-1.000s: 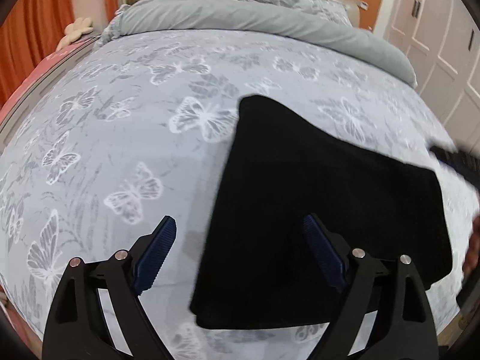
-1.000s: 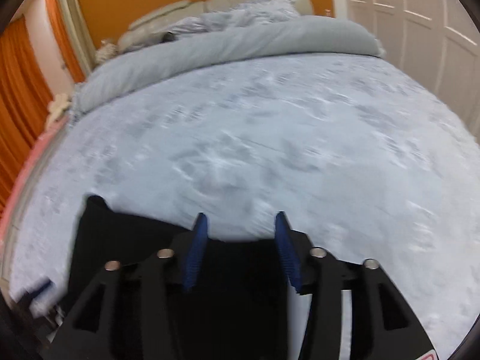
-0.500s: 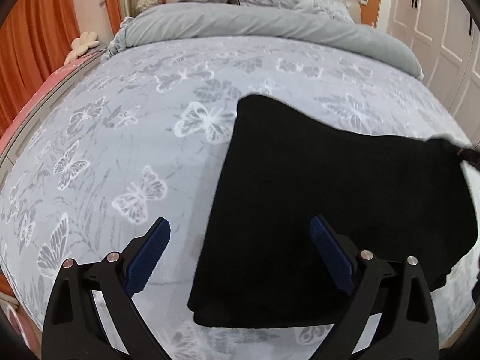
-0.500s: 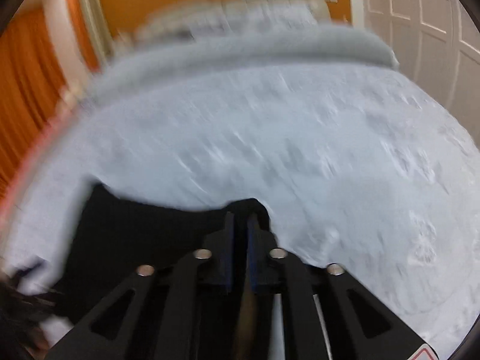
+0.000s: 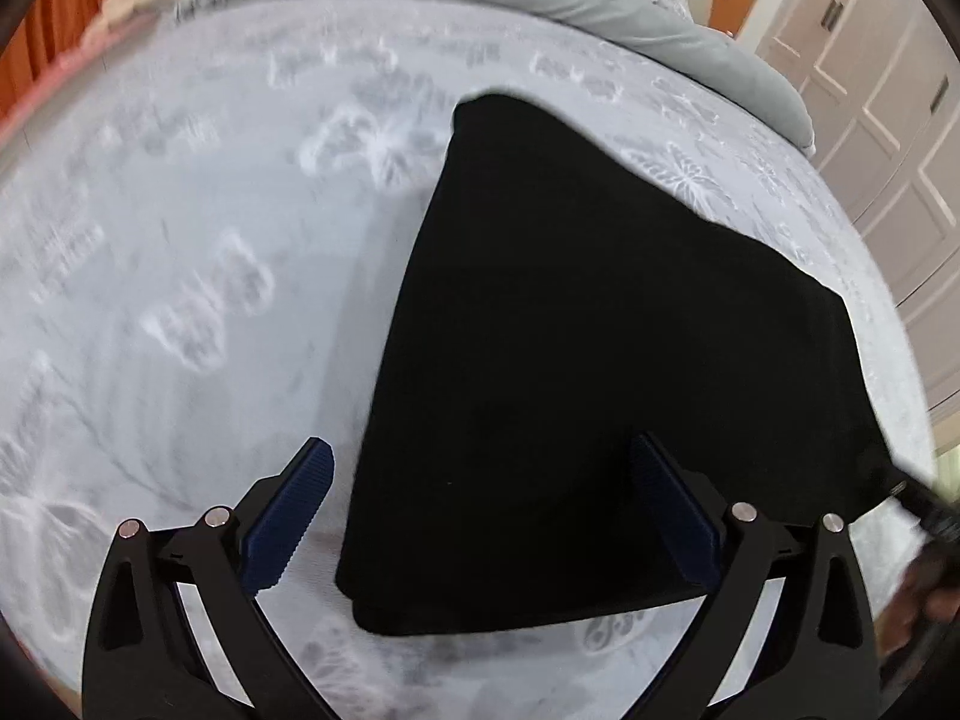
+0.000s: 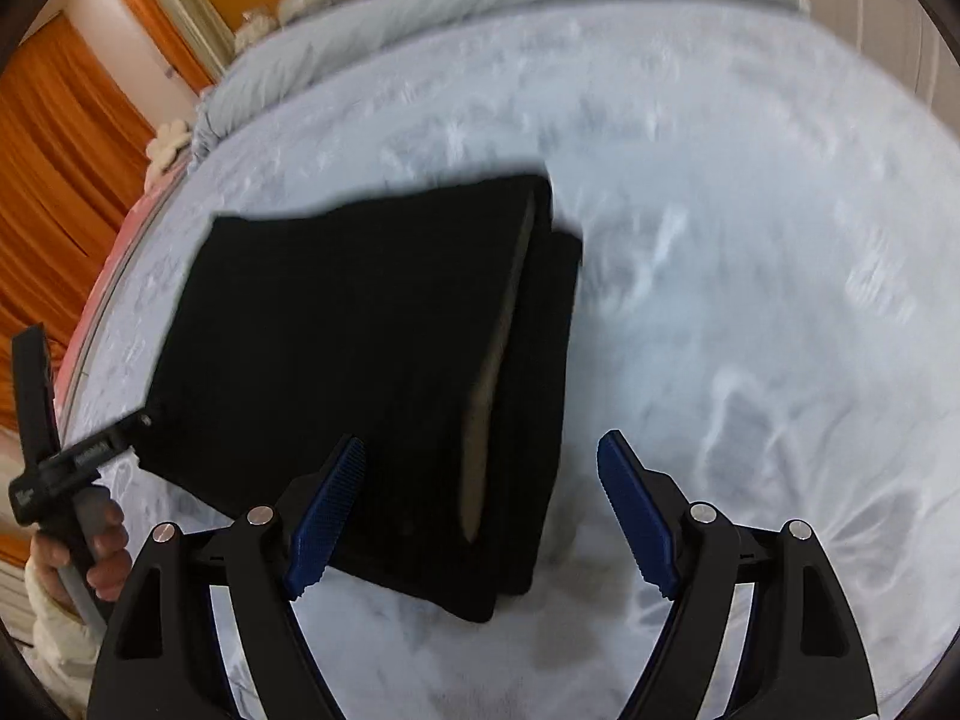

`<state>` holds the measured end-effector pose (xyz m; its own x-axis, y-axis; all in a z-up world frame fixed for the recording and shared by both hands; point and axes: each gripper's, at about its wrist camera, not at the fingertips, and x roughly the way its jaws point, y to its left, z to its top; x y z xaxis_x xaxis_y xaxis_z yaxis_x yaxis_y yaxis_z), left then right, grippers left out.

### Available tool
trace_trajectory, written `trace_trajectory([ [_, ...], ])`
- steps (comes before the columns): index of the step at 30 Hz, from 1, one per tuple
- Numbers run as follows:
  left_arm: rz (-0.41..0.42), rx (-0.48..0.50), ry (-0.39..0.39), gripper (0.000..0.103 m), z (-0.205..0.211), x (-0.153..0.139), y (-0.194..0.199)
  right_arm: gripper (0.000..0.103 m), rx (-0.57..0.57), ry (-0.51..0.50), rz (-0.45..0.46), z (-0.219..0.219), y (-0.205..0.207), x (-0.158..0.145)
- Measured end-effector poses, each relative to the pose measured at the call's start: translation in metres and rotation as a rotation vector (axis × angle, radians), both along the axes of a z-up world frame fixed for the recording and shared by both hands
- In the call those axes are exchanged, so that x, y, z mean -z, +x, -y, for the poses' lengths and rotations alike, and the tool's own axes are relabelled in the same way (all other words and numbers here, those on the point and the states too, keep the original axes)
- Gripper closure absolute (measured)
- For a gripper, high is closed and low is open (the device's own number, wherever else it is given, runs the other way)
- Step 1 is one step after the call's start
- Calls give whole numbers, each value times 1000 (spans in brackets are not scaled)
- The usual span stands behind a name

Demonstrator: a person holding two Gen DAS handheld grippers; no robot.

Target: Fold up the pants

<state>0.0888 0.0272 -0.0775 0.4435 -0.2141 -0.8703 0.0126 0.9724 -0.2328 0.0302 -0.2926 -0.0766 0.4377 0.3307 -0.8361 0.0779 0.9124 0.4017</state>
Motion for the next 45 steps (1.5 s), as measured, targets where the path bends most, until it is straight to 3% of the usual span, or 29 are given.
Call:
trace_trajectory([
  [2,-33,-24,-113,6,-11,10,2,26,17,108,-7,4,4,11],
  [3,-52,-32,-175,6,-16,17,4,45,-10,157,11,2,8,11],
  [4,-46,-29,-190,9,-17,19,5,58,-11,173,16,-1,10,10],
  [5,-29,-13,-189,31,-15,18,6,64,-10,172,27,-2,12,5],
  [6,-18,38,-223,44,-11,15,7,67,-25,144,52,-7,12,-6],
  [8,-3,30,-247,69,-14,3,0,69,-73,144,122,-16,6,-32],
  [11,47,57,-263,74,-21,-32,-20,69,-143,182,189,-26,-13,-64],
  [14,66,83,-227,69,-30,-57,-47,62,-182,126,100,-30,-22,-48],
  [16,21,71,-174,58,-36,-43,-60,58,-139,34,-16,-28,-21,-21],
  [17,-19,70,-170,58,-38,-32,-61,53,-112,26,-51,-24,-19,-12],
  [18,-78,65,-177,58,-40,-18,-62,49,-89,53,-28,-21,-19,-15],
  [19,-82,61,-188,56,-43,-14,-64,49,-79,44,2,-20,-19,-21],
  [22,23,68,-138,55,-47,-35,-71,43,-17,-69,169,-19,-21,-54],
  [24,152,30,-70,43,-48,-58,-78,36,11,-80,221,-21,-16,-64],
  [25,202,17,-38,31,-47,-67,-82,35,10,-68,223,-22,-8,-64],
  [29,355,-5,94,21,-30,-90,-87,35,-33,-75,130,-37,21,-47],
  [31,377,19,137,17,-18,-92,-87,37,-54,-108,93,-47,22,-37],
  [33,360,64,117,15,-5,-90,-80,40,-73,-162,91,-54,12,-36],
  [39,369,338,139,11,52,-70,-101,40,-224,-99,73,-51,-26,-54],
  [41,384,415,165,9,69,-62,-113,55,-270,-93,55,-52,-41,-50],
  [43,392,482,201,9,84,-52,-125,87,-268,-159,30,-54,-40,-42],
  [45,394,525,253,9,100,-41,-129,90,-268,-148,31,-52,-38,-40],
])
